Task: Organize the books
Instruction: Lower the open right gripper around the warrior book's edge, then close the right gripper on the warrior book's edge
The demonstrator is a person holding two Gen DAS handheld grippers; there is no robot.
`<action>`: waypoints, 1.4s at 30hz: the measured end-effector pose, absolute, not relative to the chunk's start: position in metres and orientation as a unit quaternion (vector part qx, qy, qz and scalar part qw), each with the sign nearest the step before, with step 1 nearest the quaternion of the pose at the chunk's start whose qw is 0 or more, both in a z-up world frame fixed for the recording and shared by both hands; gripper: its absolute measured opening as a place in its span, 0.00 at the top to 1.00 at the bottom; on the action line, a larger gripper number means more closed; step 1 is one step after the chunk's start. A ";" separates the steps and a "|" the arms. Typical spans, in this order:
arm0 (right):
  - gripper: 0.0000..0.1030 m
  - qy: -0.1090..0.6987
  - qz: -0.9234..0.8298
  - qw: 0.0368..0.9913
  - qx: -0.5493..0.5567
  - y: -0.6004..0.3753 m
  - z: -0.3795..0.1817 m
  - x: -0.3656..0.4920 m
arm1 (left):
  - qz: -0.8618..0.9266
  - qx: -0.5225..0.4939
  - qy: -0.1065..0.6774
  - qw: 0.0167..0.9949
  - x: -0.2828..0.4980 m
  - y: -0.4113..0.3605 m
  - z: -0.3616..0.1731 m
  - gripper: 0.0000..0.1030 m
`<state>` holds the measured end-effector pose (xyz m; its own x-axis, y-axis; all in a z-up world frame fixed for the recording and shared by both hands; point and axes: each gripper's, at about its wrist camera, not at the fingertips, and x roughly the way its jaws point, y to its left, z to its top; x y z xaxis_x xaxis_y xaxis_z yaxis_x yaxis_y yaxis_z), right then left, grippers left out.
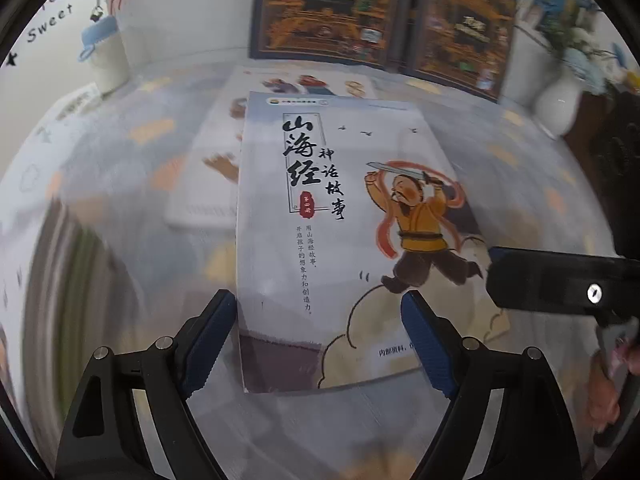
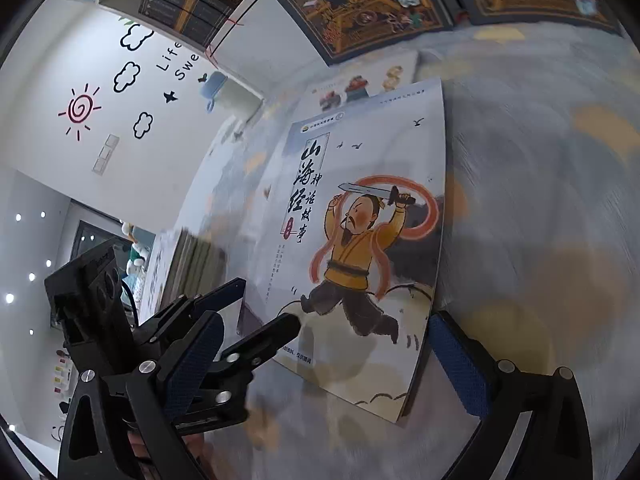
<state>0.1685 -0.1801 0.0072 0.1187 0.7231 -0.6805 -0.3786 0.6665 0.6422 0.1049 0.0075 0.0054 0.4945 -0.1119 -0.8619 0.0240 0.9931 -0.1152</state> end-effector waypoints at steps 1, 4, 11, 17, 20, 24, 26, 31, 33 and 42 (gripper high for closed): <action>0.00 0.546 0.378 0.731 0.158 -0.186 0.007 0.161 | -0.049 -0.048 0.501 0.863 0.096 0.005 0.005 0.20; 0.00 0.543 0.378 0.732 0.161 -0.200 0.006 0.134 | -0.083 -0.069 0.501 0.859 0.069 0.004 0.005 0.20; 0.00 0.566 0.402 0.708 0.131 -0.218 0.006 0.053 | -0.182 -0.126 0.526 0.821 -0.009 0.013 0.005 0.23; 0.16 0.561 0.435 0.689 0.146 -0.240 -0.003 0.048 | -0.192 -0.151 0.535 0.809 -0.016 0.032 -0.001 0.56; 0.27 0.555 0.449 0.677 0.179 -0.245 -0.009 0.068 | -0.180 -0.154 0.531 0.814 0.000 0.033 -0.002 0.61; 0.28 0.550 0.459 0.676 0.174 -0.236 -0.010 0.085 | -0.177 -0.147 0.529 0.817 0.008 0.028 -0.001 0.62; 0.28 0.549 0.461 0.677 0.165 -0.233 -0.007 0.088 | -0.177 -0.147 0.526 0.819 0.013 0.026 -0.001 0.62; 0.39 0.531 0.470 0.693 0.133 -0.221 -0.008 0.091 | -0.167 -0.142 0.518 0.827 0.022 0.032 -0.003 0.74; 0.58 0.523 0.466 0.700 0.142 -0.229 -0.014 0.095 | -0.167 -0.143 0.515 0.828 0.023 0.033 -0.003 0.74; 0.90 0.493 0.473 0.711 0.166 -0.245 -0.028 0.100 | -0.162 -0.133 0.499 0.841 0.023 0.033 -0.003 0.74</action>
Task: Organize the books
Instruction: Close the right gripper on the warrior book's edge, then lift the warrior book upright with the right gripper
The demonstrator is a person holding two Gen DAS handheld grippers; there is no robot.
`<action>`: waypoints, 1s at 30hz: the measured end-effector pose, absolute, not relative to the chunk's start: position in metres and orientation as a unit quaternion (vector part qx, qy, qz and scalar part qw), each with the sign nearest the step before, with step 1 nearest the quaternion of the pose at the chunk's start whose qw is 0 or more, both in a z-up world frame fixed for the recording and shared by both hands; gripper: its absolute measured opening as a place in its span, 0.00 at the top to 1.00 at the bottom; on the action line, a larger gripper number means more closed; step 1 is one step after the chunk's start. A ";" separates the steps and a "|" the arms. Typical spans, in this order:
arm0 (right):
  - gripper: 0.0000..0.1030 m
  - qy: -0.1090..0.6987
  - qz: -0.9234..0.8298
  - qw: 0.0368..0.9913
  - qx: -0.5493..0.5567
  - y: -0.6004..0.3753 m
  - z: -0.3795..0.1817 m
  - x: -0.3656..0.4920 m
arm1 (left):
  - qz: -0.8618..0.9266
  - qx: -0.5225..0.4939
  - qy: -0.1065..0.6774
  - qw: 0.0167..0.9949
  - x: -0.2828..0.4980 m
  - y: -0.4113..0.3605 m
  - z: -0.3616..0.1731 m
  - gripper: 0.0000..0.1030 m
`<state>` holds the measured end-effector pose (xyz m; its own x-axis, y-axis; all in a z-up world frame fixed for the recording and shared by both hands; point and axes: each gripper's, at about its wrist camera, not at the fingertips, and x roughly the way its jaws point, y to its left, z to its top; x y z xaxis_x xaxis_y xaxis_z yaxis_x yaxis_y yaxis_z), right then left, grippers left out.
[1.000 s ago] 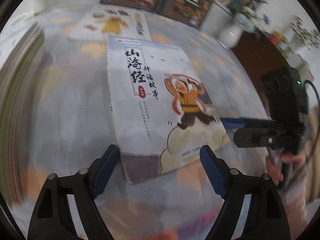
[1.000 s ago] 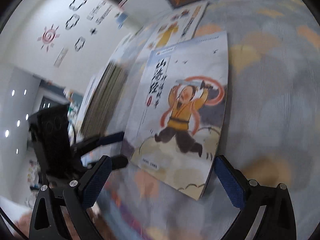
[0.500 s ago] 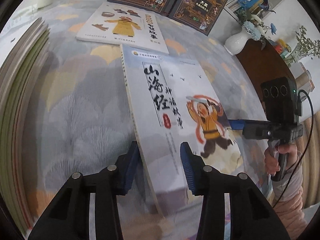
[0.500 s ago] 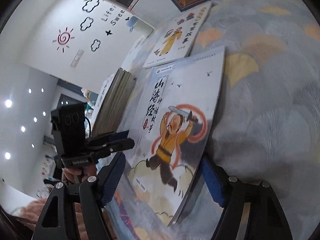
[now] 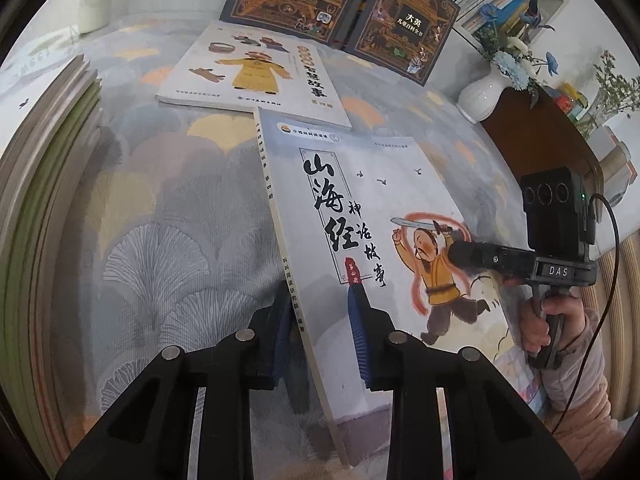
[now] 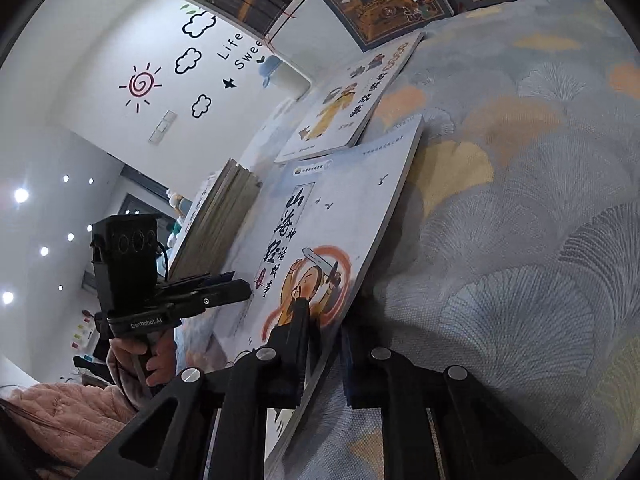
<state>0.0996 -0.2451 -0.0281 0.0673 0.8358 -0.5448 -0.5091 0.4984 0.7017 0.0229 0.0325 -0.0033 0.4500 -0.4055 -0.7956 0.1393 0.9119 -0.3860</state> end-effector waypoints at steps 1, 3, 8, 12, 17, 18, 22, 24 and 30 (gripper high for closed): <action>0.90 0.493 0.473 0.711 0.166 -0.245 -0.029 0.100 | -0.163 -0.134 0.498 0.841 0.023 0.032 -0.003 0.74; 0.90 0.493 0.472 0.712 0.166 -0.245 -0.029 0.100 | -0.165 -0.135 0.497 0.841 0.023 0.033 -0.003 0.74; 0.84 0.501 0.465 0.711 0.166 -0.240 -0.027 0.101 | -0.161 -0.136 0.498 0.841 0.024 0.032 -0.003 0.74; 0.82 0.511 0.455 0.710 0.162 -0.236 -0.024 0.098 | -0.155 -0.129 0.500 0.842 0.023 0.030 -0.002 0.74; 0.79 0.521 0.452 0.709 0.146 -0.224 -0.019 0.089 | -0.154 -0.099 0.502 0.845 0.023 0.021 0.001 0.74; 0.79 0.522 0.461 0.705 0.137 -0.219 -0.018 0.086 | -0.154 -0.098 0.503 0.845 0.024 0.021 0.002 0.74; 0.79 0.517 0.465 0.708 0.121 -0.209 -0.013 0.076 | -0.155 -0.098 0.509 0.841 0.024 0.021 0.004 0.74; 0.79 0.514 0.465 0.708 0.133 -0.211 -0.011 0.074 | -0.157 -0.101 0.510 0.840 0.023 0.022 0.004 0.74; 0.79 0.511 0.456 0.718 0.123 -0.212 -0.004 0.065 | -0.169 -0.127 0.504 0.837 0.019 0.029 0.007 0.74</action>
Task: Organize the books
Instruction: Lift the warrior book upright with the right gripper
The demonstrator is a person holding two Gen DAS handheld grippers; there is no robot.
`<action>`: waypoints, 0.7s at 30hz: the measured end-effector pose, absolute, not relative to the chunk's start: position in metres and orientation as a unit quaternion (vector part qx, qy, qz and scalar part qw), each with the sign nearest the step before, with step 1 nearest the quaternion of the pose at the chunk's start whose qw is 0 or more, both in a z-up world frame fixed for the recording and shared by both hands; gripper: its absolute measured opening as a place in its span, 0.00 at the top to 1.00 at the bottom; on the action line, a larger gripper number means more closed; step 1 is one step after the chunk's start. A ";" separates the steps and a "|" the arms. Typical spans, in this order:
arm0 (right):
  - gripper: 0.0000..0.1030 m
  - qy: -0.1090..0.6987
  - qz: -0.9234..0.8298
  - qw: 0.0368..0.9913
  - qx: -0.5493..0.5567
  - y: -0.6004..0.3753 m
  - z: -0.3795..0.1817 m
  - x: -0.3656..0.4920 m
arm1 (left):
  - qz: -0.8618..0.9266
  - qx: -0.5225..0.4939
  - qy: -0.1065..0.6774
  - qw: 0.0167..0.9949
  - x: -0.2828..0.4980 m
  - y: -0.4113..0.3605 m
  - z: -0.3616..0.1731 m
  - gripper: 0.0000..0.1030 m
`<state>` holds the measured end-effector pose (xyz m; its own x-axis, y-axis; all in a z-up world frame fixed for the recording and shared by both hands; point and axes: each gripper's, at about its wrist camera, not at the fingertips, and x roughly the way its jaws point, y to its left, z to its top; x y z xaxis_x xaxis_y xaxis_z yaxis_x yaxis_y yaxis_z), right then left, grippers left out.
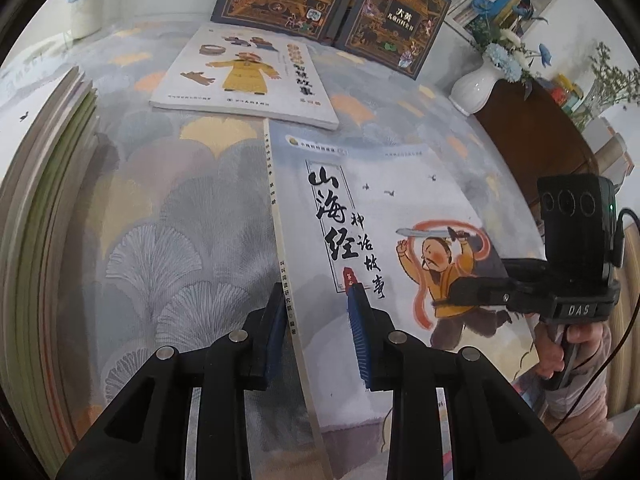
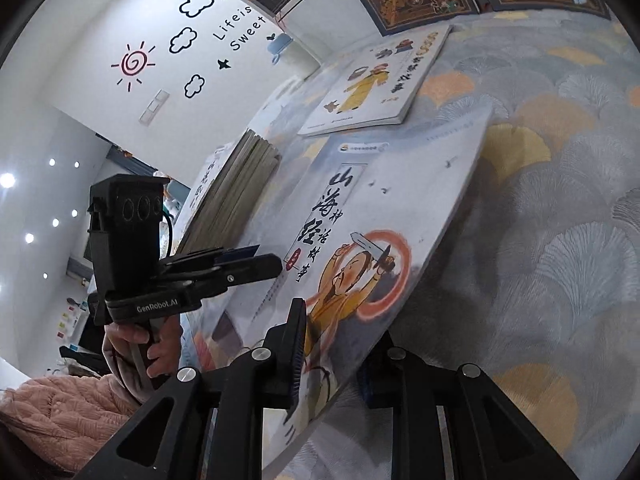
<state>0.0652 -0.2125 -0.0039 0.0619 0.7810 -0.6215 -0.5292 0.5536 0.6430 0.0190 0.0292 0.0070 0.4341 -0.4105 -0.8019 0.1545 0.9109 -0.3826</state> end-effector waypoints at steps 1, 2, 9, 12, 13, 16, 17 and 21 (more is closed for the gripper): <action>0.79 0.508 0.457 0.720 0.119 -0.212 -0.001 0.062 | -0.168 -0.128 0.501 0.839 0.017 0.030 0.009 0.74; 0.79 0.505 0.457 0.723 0.115 -0.210 0.003 0.061 | -0.169 -0.130 0.498 0.841 0.015 0.030 0.012 0.74; 0.79 0.479 0.465 0.739 0.095 -0.201 0.030 0.048 | -0.177 -0.145 0.468 0.853 0.004 0.043 0.037 0.74; 0.79 0.468 0.466 0.746 0.081 -0.194 0.039 0.040 | -0.181 -0.152 0.459 0.856 -0.001 0.049 0.046 0.74; 0.79 0.465 0.467 0.747 0.080 -0.192 0.042 0.038 | -0.180 -0.152 0.456 0.858 -0.002 0.050 0.048 0.74; 0.79 0.456 0.471 0.752 0.075 -0.185 0.050 0.033 | -0.175 -0.151 0.445 0.865 -0.006 0.055 0.057 0.74; 0.79 0.452 0.472 0.754 0.072 -0.182 0.053 0.031 | -0.173 -0.151 0.440 0.868 -0.009 0.058 0.060 0.74; 0.79 0.437 0.479 0.759 0.061 -0.168 0.066 0.025 | -0.169 -0.152 0.425 0.876 -0.015 0.072 0.072 0.74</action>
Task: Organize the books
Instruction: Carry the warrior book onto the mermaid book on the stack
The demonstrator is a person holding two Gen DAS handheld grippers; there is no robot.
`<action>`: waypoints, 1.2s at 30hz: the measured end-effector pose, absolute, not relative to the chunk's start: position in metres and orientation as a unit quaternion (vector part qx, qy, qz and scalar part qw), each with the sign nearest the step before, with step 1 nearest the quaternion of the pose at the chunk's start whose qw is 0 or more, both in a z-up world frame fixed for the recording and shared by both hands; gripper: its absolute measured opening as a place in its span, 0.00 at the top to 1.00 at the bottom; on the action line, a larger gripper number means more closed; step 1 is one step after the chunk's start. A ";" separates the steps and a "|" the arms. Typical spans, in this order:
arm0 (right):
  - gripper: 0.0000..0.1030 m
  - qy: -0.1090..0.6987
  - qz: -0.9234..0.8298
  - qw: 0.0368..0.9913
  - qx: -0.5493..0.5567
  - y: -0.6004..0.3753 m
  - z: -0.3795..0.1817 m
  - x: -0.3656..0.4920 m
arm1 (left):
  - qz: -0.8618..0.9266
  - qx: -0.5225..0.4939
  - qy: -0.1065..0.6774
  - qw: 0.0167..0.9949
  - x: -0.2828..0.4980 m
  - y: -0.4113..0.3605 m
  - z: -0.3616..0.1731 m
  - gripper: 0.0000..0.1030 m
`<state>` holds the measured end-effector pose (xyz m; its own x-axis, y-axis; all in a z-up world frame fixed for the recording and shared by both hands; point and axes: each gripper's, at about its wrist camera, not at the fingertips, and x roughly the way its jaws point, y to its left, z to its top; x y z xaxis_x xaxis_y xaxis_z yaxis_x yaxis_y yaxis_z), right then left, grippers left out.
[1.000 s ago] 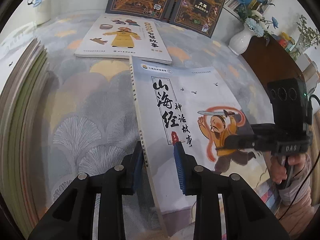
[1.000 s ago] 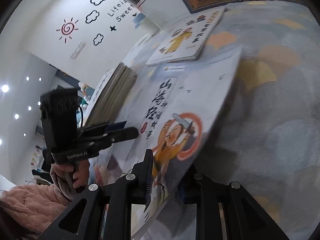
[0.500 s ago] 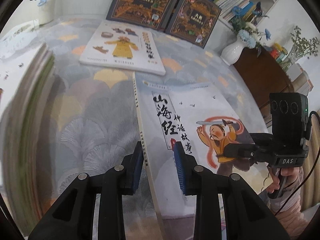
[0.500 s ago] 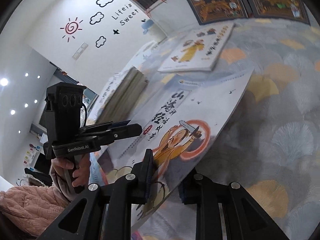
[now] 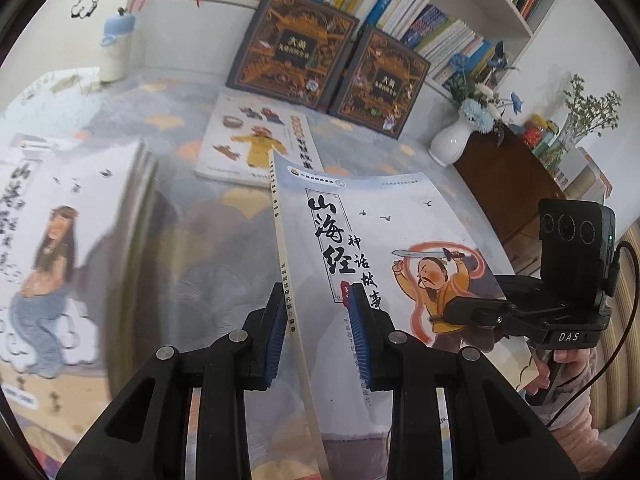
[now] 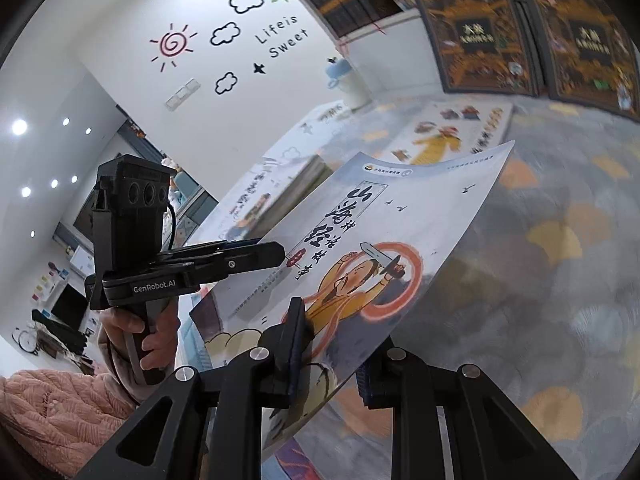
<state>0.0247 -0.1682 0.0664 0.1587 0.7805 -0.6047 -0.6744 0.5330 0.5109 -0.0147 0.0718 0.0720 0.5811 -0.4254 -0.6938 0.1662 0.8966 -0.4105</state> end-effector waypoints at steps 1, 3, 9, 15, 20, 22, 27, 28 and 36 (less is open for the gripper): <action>0.79 0.434 0.481 0.759 0.059 -0.165 0.070 0.023 | -0.168 -0.152 0.422 0.878 -0.016 0.075 0.075 0.74; 0.79 0.426 0.486 0.761 0.053 -0.156 0.076 0.020 | -0.165 -0.152 0.412 0.883 -0.020 0.084 0.083 0.74; 0.79 0.410 0.497 0.764 0.039 -0.125 0.094 0.017 | -0.157 -0.156 0.392 0.893 -0.026 0.114 0.100 0.74; 0.78 0.383 0.511 0.770 0.015 -0.085 0.120 0.013 | -0.133 -0.138 0.363 0.912 -0.031 0.147 0.124 0.74; 0.78 0.372 0.528 0.763 0.004 -0.045 0.129 0.016 | -0.103 -0.137 0.347 0.922 -0.034 0.182 0.136 0.74; 0.78 0.370 0.535 0.760 -0.003 -0.027 0.128 0.017 | -0.094 -0.139 0.345 0.923 -0.036 0.197 0.137 0.74; 0.78 0.376 0.545 0.749 -0.009 0.011 0.121 0.019 | -0.071 -0.154 0.341 0.925 -0.039 0.233 0.132 0.74; 0.78 0.378 0.547 0.747 -0.010 0.020 0.119 0.020 | -0.068 -0.158 0.340 0.924 -0.039 0.240 0.129 0.74; 0.77 0.393 0.539 0.744 -0.031 0.070 0.091 0.021 | -0.049 -0.192 0.354 0.914 -0.031 0.281 0.099 0.74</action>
